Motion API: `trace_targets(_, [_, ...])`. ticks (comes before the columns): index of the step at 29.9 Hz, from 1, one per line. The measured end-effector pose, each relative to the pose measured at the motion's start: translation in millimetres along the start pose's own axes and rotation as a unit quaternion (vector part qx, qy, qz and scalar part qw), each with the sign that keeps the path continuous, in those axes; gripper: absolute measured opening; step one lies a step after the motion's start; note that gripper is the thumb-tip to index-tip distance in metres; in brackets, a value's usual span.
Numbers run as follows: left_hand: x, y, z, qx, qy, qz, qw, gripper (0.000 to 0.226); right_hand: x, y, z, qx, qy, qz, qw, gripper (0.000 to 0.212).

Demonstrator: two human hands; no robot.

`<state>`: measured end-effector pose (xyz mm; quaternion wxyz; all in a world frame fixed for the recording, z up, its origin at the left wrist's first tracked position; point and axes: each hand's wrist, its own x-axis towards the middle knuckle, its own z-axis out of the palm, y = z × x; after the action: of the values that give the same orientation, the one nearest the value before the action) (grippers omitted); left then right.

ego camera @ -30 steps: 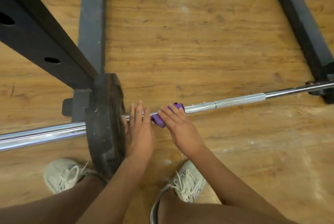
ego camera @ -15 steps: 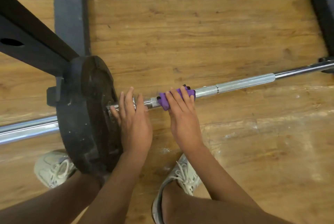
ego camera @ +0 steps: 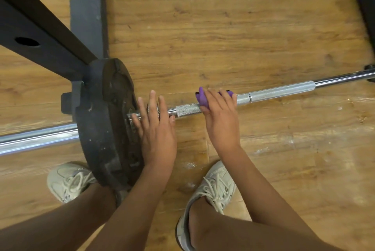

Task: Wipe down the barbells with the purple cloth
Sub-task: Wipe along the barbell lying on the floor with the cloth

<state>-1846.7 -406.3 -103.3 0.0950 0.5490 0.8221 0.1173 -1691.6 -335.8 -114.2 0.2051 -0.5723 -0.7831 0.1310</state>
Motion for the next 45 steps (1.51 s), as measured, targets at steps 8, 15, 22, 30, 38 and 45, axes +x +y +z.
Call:
trace_targets(8, [1,1,3,0.033,-0.001,0.001,0.999,0.056,-13,-14,5,0.020,-0.051,-0.091,0.994,0.043])
trace_targets(15, [2,0,1,0.014,-0.011,0.000,1.000,0.051,-19,-23,9,0.064,-0.042,-0.027,0.997,0.042])
trace_targets(22, [3,2,-1,0.006,-0.005,0.000,1.000,0.051,-11,-4,-2,0.029,-0.075,-0.088,0.993,0.044])
trace_targets(30, [2,1,1,-0.002,0.005,0.001,1.000,0.049,-17,-26,12,0.055,-0.058,-0.049,0.996,0.043])
trace_targets(38, [1,1,0,-0.007,0.001,-0.003,1.000,0.049,-14,-4,2,0.054,-0.059,-0.042,0.996,0.045])
trace_targets(45, [-3,1,-1,-0.007,-0.003,-0.003,1.000,0.051,-24,-20,1,0.059,-0.087,-0.056,0.993,0.046])
